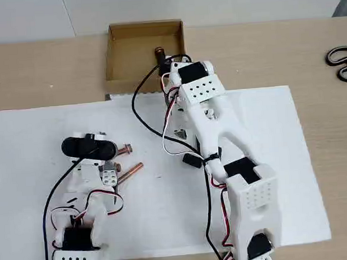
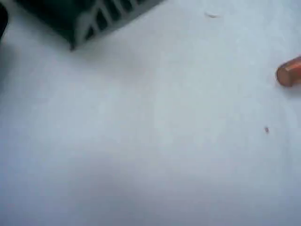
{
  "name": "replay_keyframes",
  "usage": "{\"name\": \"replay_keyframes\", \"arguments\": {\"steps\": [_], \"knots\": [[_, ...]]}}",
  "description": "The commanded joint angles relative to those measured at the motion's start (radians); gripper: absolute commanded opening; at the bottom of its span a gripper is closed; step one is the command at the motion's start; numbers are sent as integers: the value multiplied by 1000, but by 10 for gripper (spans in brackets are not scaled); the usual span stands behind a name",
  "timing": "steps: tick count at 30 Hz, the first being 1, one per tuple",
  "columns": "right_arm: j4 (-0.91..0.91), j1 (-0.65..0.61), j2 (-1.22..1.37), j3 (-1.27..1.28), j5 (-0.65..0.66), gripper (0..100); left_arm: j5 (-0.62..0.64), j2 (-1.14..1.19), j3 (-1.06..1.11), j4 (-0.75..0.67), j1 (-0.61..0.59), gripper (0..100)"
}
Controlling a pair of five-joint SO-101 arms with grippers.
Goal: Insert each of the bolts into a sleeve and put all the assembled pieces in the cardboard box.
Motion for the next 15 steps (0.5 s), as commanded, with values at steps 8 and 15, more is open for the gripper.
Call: {"name": "replay_keyframes", "arguments": {"steps": [8,15], "knots": [[10,1,-53,97,-43,136,-3,-11,-4,-23,-6,5],[4,56,-53,97,-5,137,-3,-11,-4,-23,-6,5]]}}
